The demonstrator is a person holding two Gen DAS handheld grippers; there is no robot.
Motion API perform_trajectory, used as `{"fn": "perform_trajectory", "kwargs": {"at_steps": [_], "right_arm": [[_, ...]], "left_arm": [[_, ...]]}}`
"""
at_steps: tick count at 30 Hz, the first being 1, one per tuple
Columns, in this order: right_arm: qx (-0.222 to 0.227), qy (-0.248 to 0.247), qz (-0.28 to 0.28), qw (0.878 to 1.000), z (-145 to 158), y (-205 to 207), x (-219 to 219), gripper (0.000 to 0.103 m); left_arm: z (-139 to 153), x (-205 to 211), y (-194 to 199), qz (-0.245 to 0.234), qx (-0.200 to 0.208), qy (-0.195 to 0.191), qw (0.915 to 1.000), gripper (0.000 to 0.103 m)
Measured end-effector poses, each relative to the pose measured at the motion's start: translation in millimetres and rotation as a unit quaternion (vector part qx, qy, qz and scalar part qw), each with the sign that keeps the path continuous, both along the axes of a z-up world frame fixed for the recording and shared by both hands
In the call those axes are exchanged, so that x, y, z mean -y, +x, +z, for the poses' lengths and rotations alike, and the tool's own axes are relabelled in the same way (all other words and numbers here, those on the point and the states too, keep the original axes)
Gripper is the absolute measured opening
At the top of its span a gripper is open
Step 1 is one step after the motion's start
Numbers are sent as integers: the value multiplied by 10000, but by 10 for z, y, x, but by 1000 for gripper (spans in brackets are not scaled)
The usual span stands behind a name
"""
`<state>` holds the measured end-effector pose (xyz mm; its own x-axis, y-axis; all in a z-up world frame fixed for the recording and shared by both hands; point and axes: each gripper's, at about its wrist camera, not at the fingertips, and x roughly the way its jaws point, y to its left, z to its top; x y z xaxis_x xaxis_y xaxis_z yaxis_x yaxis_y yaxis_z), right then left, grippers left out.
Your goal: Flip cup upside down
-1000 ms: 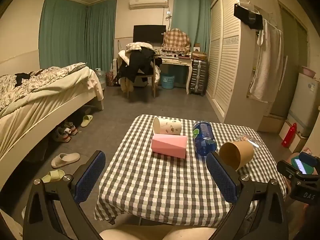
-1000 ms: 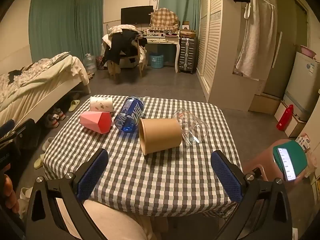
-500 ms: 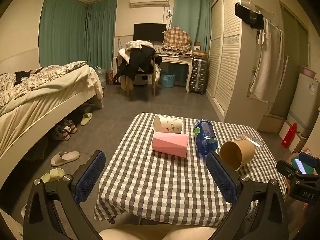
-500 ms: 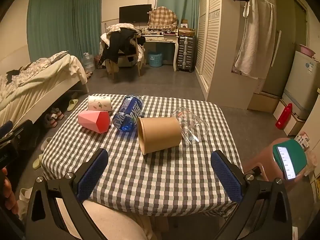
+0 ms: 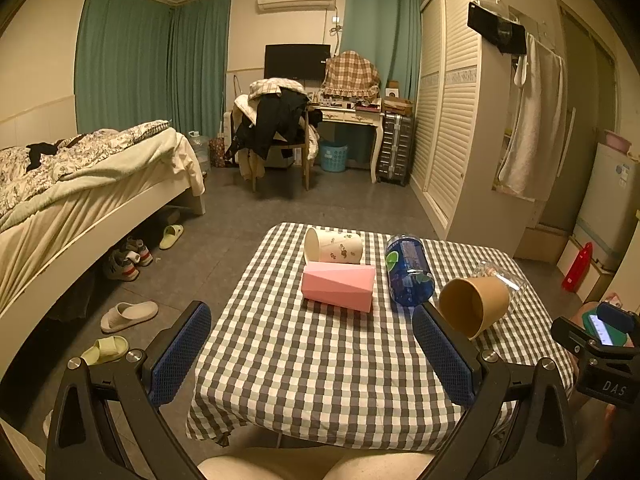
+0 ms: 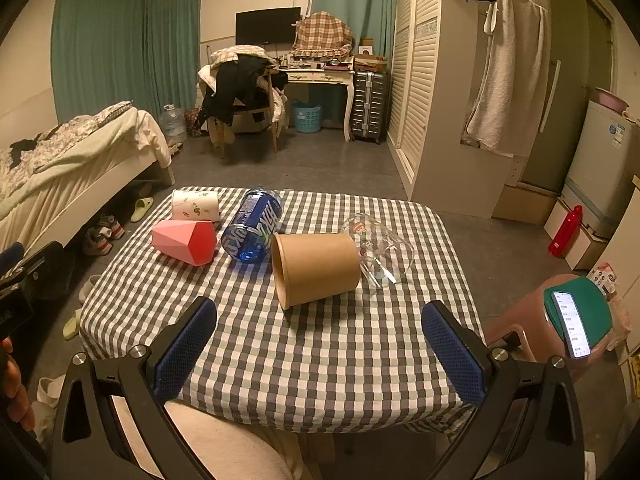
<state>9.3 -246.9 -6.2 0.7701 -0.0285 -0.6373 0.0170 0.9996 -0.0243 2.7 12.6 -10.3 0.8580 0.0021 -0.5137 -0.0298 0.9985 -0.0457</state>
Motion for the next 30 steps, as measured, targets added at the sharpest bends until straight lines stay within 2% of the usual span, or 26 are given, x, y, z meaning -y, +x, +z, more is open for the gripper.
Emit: {"fn": "perform_trajectory", "kwargs": {"at_steps": [30], "right_arm": [[-138,34,268,9995,-91,205,-136,103]], "left_arm": [[-118,31,213,-27,-300,33,9995,103]]}}
